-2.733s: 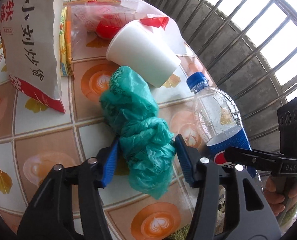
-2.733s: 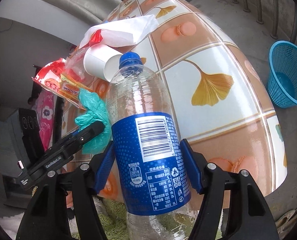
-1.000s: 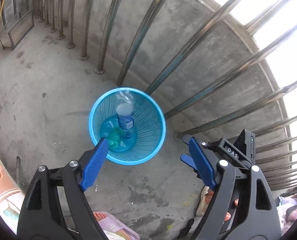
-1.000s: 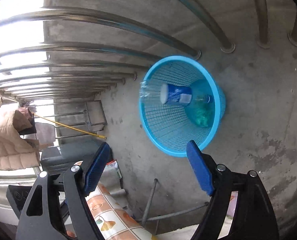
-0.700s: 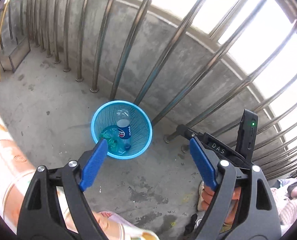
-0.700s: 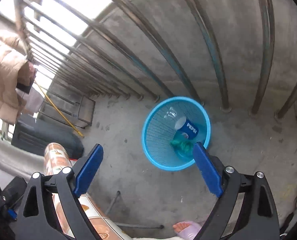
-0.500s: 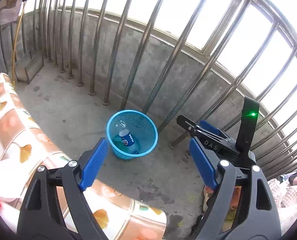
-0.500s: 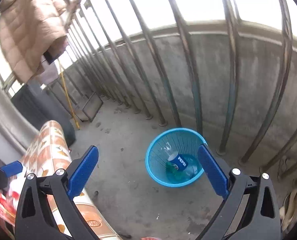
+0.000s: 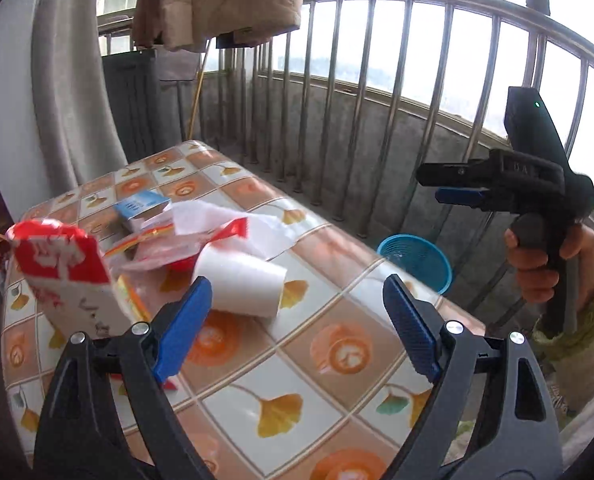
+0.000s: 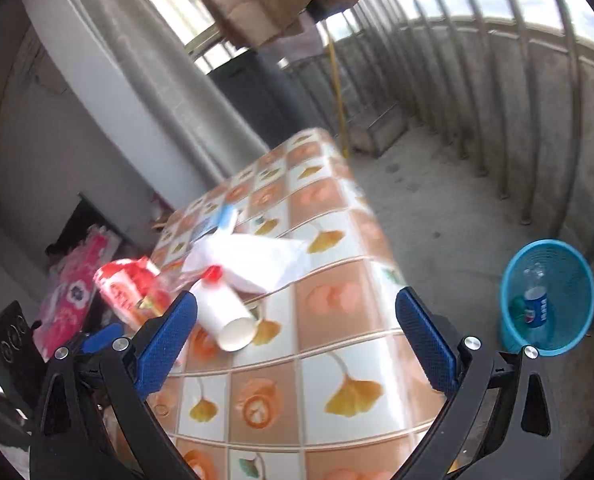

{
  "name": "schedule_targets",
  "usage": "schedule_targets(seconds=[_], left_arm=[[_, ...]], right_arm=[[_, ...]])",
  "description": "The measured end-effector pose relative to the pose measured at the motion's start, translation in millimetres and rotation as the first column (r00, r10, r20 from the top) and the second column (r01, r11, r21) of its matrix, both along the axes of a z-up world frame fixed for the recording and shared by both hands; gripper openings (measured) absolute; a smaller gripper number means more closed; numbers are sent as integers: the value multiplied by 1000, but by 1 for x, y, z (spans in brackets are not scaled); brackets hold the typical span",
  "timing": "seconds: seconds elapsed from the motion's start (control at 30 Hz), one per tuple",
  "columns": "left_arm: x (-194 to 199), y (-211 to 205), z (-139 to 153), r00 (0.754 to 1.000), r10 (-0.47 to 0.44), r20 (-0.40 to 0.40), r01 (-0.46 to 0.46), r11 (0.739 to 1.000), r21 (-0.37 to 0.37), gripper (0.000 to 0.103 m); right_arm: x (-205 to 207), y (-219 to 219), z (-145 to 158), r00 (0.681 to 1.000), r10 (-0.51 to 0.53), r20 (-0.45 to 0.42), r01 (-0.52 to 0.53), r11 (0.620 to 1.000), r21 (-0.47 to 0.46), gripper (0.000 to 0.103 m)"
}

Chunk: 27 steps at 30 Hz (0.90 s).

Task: Collect trash
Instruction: 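Move both tools back over the table, then grasp the white paper cup with the right gripper while the left grasps the tissue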

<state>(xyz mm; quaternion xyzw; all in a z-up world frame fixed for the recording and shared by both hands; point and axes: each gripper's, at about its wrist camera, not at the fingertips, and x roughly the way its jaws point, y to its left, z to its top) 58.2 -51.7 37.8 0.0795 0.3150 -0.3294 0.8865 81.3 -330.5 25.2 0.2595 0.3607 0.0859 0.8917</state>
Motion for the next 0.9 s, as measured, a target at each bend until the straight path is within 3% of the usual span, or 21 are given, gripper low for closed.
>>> schedule_targets(seconds=[0.13, 0.3, 0.47, 0.57, 0.67, 0.77, 0.9], left_arm=[[-1, 24, -25, 996, 92, 20, -93, 994, 54, 80], [6, 38, -37, 980, 187, 66, -192, 978, 76, 71], [20, 43, -36, 931, 310, 194, -342, 925, 163, 65], [29, 46, -39, 919, 344, 195, -379, 906, 187, 63], [32, 50, -35, 918, 350, 187, -379, 913, 150, 60], [27, 47, -29, 921, 325, 212, -355, 927, 119, 55], [18, 40, -17, 938, 263, 226, -286, 956, 73, 48]], right_arm=[[31, 52, -16, 982, 176, -74, -174, 984, 34, 93], [78, 96, -35, 944, 291, -153, -290, 957, 31, 90], [105, 124, -48, 911, 354, -210, -361, 932, 6, 90], [112, 135, -53, 896, 378, -232, -390, 921, -7, 89], [114, 142, -60, 882, 391, -263, -410, 912, -17, 82], [112, 144, -71, 863, 398, -311, -423, 906, -16, 67], [103, 140, -73, 862, 395, -319, -419, 908, -9, 63]])
